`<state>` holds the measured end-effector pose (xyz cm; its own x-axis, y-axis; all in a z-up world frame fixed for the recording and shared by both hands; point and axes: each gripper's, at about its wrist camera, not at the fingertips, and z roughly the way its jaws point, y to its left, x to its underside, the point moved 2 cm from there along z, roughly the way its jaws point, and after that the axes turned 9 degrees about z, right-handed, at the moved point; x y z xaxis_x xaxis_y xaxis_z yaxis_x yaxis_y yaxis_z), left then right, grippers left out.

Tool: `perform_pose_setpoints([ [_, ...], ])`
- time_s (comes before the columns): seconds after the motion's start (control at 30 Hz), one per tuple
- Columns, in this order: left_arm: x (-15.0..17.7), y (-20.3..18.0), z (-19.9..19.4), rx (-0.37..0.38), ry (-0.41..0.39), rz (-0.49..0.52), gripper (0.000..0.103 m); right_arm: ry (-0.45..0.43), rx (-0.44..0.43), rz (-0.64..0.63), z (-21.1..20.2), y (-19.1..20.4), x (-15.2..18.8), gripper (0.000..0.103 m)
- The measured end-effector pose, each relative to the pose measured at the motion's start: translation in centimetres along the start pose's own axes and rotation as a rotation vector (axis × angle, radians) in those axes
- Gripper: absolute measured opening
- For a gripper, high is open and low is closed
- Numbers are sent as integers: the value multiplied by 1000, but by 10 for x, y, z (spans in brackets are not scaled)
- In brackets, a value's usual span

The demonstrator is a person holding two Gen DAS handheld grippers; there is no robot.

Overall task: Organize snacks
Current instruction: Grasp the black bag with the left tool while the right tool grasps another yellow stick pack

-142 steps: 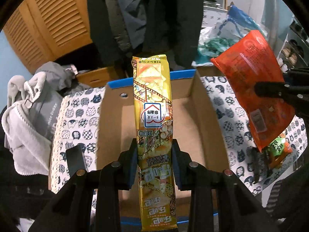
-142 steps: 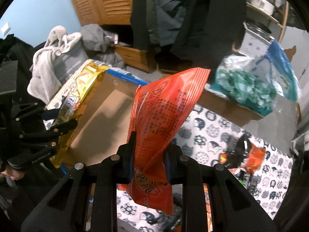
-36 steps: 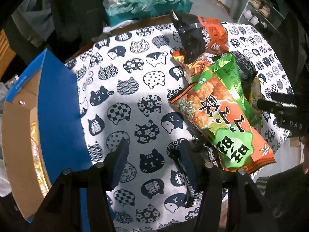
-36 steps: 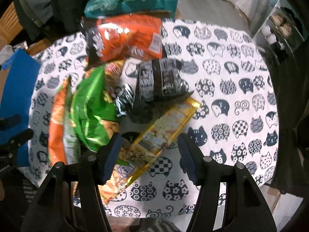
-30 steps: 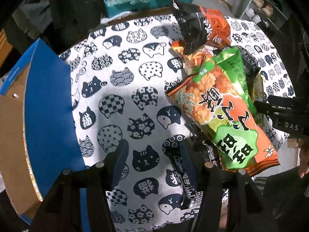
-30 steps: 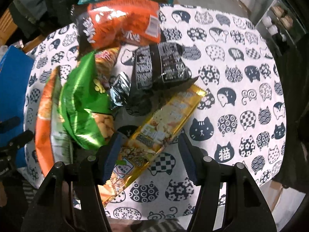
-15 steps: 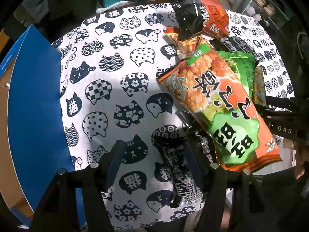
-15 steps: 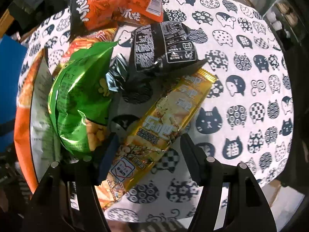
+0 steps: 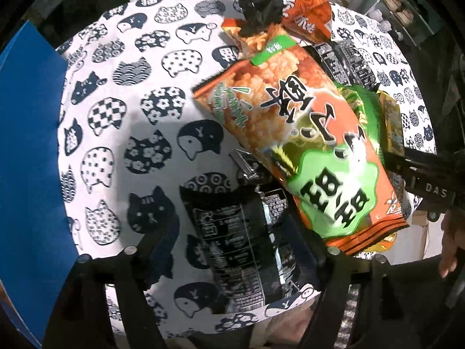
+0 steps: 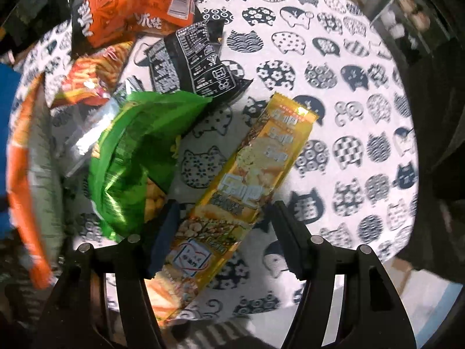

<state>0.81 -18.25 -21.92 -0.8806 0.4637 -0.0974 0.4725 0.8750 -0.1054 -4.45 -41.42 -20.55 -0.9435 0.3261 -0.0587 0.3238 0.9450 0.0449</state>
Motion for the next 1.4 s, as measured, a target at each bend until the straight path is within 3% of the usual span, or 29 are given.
perform_pose_setpoints([
  [0.07,-1,-4,5,1,2,4,82,17,-28,21,4,-4,1,66],
  [0.27,-5,-16,21,-10,12,38,86,48,-6,-19,22,2,9,65],
  [0.43,0,-5,19,-15,19,73,85,19,31,-62,18,10,5,45],
  [0.53,7,11,11,-40,19,91,84,4,68,-79,13,7,-1,39],
  [0.73,10,29,5,-40,24,111,84,-7,42,-26,3,-14,-7,40],
  [0.8,8,28,6,-42,36,147,84,0,31,-20,2,-15,-8,46],
  [1.03,5,14,1,4,30,247,86,34,1,11,6,-8,-6,48],
  [1.23,3,10,20,-48,49,298,86,27,11,-19,27,-8,0,50],
  [1.33,-1,13,28,-66,33,312,85,13,38,-49,35,6,1,41],
  [1.4,-2,15,27,-64,13,321,74,8,34,-46,34,6,3,37],
])
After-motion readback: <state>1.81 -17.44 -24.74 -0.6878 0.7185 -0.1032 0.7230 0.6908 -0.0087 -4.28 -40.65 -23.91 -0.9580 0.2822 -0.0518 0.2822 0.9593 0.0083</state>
